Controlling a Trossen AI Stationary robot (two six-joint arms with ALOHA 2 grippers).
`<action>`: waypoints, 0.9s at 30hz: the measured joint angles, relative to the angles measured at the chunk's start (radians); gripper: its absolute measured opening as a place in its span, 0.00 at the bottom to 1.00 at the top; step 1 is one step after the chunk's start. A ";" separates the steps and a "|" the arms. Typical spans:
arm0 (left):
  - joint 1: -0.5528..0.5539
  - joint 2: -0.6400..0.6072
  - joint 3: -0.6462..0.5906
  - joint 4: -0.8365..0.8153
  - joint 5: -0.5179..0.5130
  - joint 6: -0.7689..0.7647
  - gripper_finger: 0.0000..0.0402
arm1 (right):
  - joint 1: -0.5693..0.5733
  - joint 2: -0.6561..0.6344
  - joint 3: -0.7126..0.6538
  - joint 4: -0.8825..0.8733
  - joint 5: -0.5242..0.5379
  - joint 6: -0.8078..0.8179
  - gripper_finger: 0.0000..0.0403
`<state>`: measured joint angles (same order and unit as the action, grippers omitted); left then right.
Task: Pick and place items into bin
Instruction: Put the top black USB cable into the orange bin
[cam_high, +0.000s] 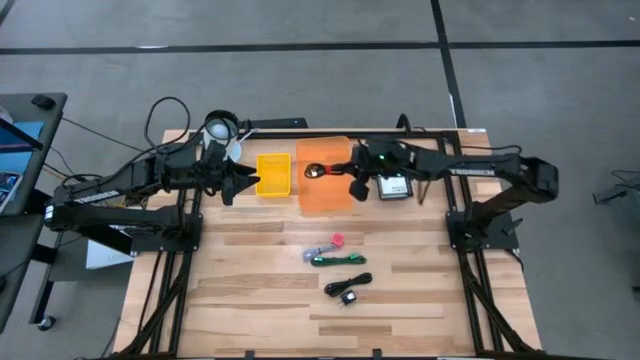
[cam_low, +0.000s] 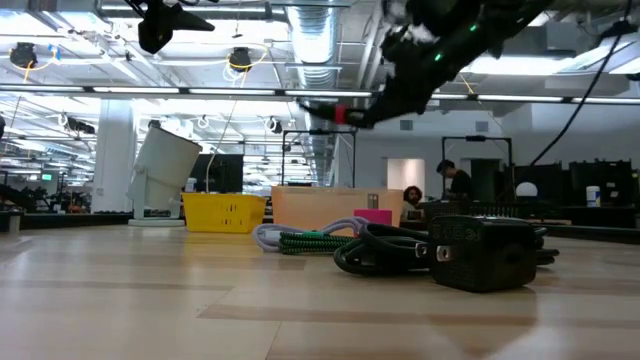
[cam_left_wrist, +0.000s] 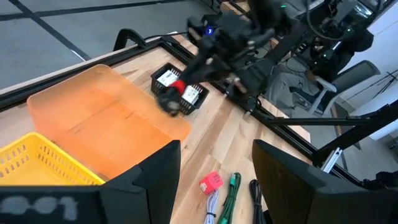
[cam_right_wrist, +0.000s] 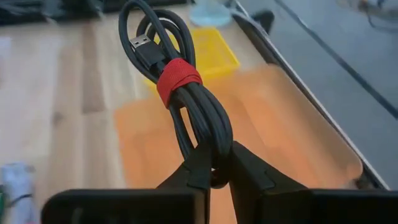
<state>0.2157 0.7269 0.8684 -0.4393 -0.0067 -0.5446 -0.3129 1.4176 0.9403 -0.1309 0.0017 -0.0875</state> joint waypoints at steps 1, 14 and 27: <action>0.000 0.000 0.000 0.000 0.000 0.000 0.47 | -0.008 0.020 0.003 -0.010 0.000 0.000 0.08; 0.000 0.000 0.000 0.000 0.000 0.001 0.47 | -0.014 0.170 0.010 -0.028 -0.014 0.008 0.17; 0.000 0.000 0.000 0.000 0.000 0.005 0.47 | -0.008 0.166 0.010 -0.015 -0.014 0.008 0.18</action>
<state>0.2156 0.7266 0.8684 -0.4393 -0.0068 -0.5395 -0.3206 1.5841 0.9501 -0.1458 -0.0120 -0.0792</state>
